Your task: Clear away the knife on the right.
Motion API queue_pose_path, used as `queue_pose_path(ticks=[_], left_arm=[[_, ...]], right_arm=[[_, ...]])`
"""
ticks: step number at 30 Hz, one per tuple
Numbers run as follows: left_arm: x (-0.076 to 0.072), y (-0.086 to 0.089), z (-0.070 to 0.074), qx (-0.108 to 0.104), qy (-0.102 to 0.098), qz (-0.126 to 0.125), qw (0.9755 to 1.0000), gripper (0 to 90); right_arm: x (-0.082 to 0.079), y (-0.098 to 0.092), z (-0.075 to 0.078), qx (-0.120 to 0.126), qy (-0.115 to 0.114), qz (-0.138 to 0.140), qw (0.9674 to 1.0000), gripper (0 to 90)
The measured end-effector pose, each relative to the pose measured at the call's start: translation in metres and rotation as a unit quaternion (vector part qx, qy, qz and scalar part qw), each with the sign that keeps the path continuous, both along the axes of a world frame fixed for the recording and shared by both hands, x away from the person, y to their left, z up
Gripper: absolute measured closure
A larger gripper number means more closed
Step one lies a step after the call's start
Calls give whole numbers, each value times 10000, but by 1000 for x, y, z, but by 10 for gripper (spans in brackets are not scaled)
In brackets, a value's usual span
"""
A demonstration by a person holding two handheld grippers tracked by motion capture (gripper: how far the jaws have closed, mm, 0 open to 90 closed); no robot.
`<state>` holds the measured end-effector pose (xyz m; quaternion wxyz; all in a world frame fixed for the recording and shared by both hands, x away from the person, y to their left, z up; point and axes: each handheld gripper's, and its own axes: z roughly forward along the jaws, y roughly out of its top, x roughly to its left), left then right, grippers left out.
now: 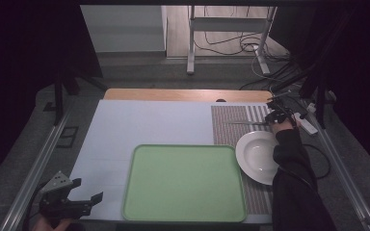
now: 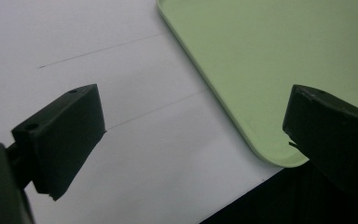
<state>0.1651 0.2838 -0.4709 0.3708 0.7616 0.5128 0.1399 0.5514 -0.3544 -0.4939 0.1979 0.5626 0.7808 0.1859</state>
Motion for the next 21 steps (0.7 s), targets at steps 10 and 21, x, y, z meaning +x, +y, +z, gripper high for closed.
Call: queue_pose_path(ticks=[10, 21], left_arm=[[0, -1, 0, 21, -17, -8, 10000, 54], [0, -1, 0, 26, -7, -17, 10000, 54]], right_arm=[[-23, -8, 3, 23, 608, 278, 9978, 900], [-27, -11, 16, 426, 258, 171, 9986, 580]])
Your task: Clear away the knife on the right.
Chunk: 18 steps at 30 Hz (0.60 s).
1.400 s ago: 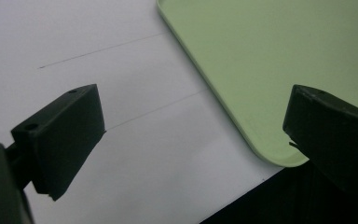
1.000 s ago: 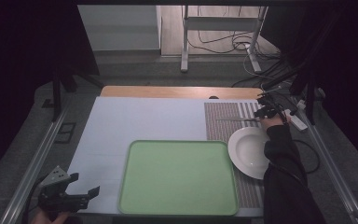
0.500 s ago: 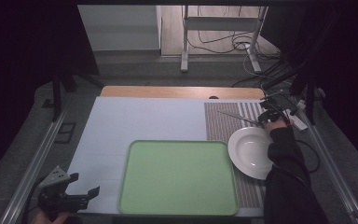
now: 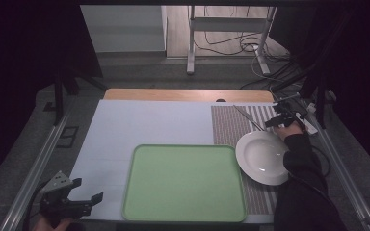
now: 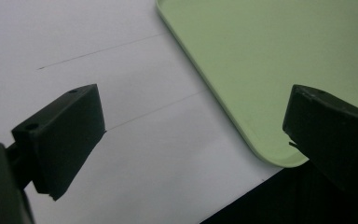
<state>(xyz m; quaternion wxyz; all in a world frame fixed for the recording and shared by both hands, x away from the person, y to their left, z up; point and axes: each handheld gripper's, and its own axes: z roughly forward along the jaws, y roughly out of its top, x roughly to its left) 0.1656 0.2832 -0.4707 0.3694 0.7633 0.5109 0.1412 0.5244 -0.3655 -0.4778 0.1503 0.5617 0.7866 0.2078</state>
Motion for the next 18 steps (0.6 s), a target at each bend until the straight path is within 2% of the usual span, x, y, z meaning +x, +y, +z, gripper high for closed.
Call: queue_pose_path(ticks=[2, 5, 8, 10, 13, 18], left_arm=[[0, 0, 0, 6, -12, -4, 10000, 54], [0, 0, 0, 6, -1, -5, 10000, 54], [0, 0, 0, 0, -6, -1, 10000, 53], [0, 0, 0, 5, 2, -5, 10000, 54], [0, 0, 0, 8, 6, -6, 10000, 54], [0, 0, 0, 0, 0, -9, 10000, 54]], right_arm=[[2, 3, 0, 51, -64, -32, 10000, 448], [6, 8, -1, 149, 10, 11, 9999, 264], [9, 15, -4, 68, 18, 46, 10000, 60], [11, 18, -5, 77, 33, 67, 9999, 0], [14, 24, -8, 96, 120, 162, 9998, 0], [19, 31, -18, -72, 253, 146, 9995, 0]])
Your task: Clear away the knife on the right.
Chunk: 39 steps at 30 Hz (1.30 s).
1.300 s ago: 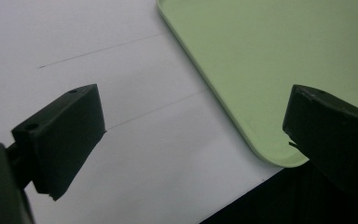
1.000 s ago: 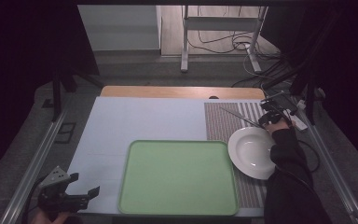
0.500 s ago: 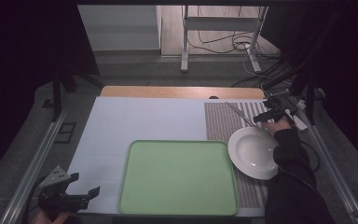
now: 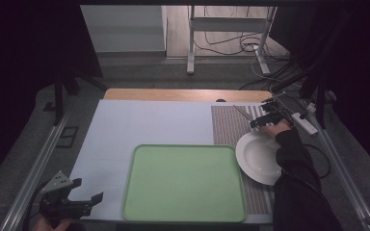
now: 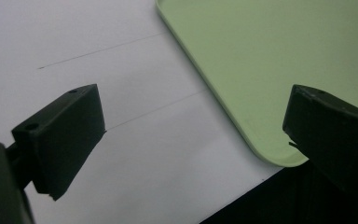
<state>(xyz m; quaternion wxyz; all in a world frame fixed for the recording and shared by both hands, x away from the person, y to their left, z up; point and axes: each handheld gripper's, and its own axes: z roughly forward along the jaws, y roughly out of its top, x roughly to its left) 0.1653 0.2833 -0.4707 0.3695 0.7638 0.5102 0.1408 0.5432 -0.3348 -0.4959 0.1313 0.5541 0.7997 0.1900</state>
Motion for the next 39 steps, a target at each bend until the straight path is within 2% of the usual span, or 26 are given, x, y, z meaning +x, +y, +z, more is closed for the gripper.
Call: queue_pose_path(ticks=[2, 5, 6, 7, 9, 12, 13, 15, 16, 18, 23, 27, 39], left_arm=[[0, 0, 0, 1, 1, -2, 10000, 54], [0, 0, 0, 0, 2, -6, 10000, 54], [0, 0, 0, 1, 3, -6, 10000, 54], [0, 0, 0, 4, 3, -8, 10000, 53], [0, 0, 0, 9, 6, -8, 10000, 54], [0, -1, 0, 19, 4, -15, 10000, 54], [0, -1, 0, 18, 1, -12, 10000, 55], [0, -1, 0, 28, -6, -18, 10000, 55], [0, -1, 0, 29, -5, -18, 10000, 55], [0, -1, 0, 21, -3, -10, 10000, 55], [0, 0, 0, 9, -7, -12, 10000, 55], [0, -1, 0, 8, 0, -4, 10000, 55], [0, -1, 0, 8, -7, 3, 10000, 55]], right_arm=[[2, 1, -4, -94, 35, -6, 9999, 3], [3, 1, -7, -130, 67, 38, 9999, 95], [3, 1, -7, -240, 44, 106, 9996, 134], [2, 0, -6, -265, 18, 178, 9995, 197], [0, 0, -2, -250, -1, 347, 9991, 379], [-3, 0, 0, -230, -42, 546, 9982, 559], [-3, -1, 1, -178, -61, 589, 9981, 667], [-4, 1, 1, -212, -111, 686, 9974, 758], [-4, 1, 1, -89, -29, 737, 9972, 794], [-5, 3, 2, -188, -35, 779, 9968, 803], [-3, 3, 3, -210, 46, 750, 9970, 807], [-3, -3, 6, -267, 32, 632, 9976, 808], [-7, -28, 22, -62, -155, 309, 9994, 808]])
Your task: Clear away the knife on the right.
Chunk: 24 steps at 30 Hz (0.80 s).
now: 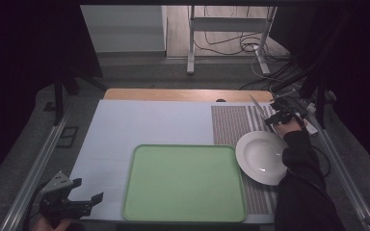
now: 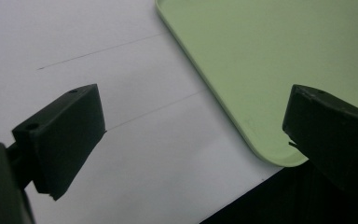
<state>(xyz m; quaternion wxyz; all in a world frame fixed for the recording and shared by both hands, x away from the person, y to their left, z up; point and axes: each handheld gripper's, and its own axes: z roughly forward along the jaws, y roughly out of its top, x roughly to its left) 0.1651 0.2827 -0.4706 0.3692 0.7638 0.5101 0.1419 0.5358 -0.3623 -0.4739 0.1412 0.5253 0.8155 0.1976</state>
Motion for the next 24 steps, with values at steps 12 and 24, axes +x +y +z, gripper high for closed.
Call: queue_pose_path(ticks=[12, 24], left_arm=[[0, 0, 0, 2, -1, -2, 10000, 55], [0, 0, 0, 5, -3, 4, 10000, 55]], right_arm=[[-2, -6, 6, 63, -21, -69, 10000, 809], [-15, -30, 25, 320, -118, -285, 9990, 813]])
